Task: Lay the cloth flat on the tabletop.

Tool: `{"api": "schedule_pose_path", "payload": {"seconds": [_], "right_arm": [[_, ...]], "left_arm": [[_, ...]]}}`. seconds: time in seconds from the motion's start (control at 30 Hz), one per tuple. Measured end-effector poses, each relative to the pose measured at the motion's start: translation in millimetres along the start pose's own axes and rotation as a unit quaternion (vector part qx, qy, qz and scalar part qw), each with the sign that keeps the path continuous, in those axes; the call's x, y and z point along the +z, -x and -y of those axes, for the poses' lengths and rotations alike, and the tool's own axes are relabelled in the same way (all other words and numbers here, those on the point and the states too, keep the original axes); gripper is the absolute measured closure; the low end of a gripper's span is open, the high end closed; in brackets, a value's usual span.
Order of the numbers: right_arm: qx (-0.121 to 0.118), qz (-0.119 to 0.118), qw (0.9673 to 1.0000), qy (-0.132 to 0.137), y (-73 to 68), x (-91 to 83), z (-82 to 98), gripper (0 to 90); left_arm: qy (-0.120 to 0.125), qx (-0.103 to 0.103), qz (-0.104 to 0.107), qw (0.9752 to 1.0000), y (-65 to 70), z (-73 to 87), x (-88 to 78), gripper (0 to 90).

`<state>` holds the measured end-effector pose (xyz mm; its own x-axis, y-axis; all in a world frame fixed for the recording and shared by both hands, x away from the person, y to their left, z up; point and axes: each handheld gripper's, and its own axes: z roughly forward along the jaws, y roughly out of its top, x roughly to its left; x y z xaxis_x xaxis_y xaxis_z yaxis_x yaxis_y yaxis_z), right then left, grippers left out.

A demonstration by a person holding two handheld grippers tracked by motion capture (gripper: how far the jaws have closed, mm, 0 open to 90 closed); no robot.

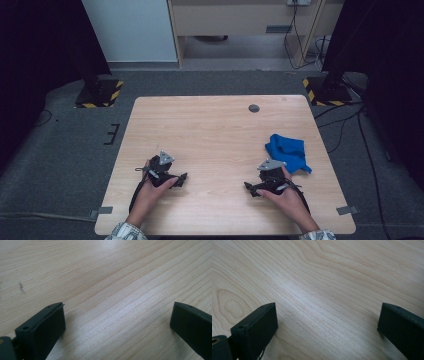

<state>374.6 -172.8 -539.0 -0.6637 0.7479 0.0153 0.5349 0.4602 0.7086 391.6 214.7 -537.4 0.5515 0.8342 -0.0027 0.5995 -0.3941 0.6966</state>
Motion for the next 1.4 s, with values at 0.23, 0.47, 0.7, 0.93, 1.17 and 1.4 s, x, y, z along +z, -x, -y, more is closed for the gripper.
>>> {"api": "schedule_pose_path", "payload": {"seconds": [0.23,0.47,0.7,0.93,1.17,1.4], "right_arm": [[0.000,0.001,1.0000,0.000,-0.1,0.1,0.0,2.6],[0.008,0.014,0.9998,-0.013,-6.4,-2.4,-3.0,9.3],[-0.027,0.018,0.9995,0.008,-18.7,-18.0,-15.8,10.8],[-0.044,0.017,0.9953,0.084,-0.1,-53.7,-45.2,13.6],[-0.028,0.081,0.9887,0.123,54.3,-72.7,-64.2,15.1],[0.040,0.113,0.9876,0.101,107.6,-49.8,-34.9,22.2]], "left_arm": [[0.000,-0.001,-0.001,1.0000,0.2,-0.1,0.1,0.0],[0.000,-0.001,-0.001,1.0000,0.3,-0.3,0.3,0.0],[0.000,-0.001,-0.001,1.0000,0.3,-0.3,0.3,0.0],[0.001,-0.001,-0.001,1.0000,0.4,-0.4,0.4,0.0],[0.000,0.002,0.001,1.0000,1.5,0.3,-0.2,0.0],[0.000,0.000,0.000,1.0000,2.9,0.7,-0.6,0.0]]}}
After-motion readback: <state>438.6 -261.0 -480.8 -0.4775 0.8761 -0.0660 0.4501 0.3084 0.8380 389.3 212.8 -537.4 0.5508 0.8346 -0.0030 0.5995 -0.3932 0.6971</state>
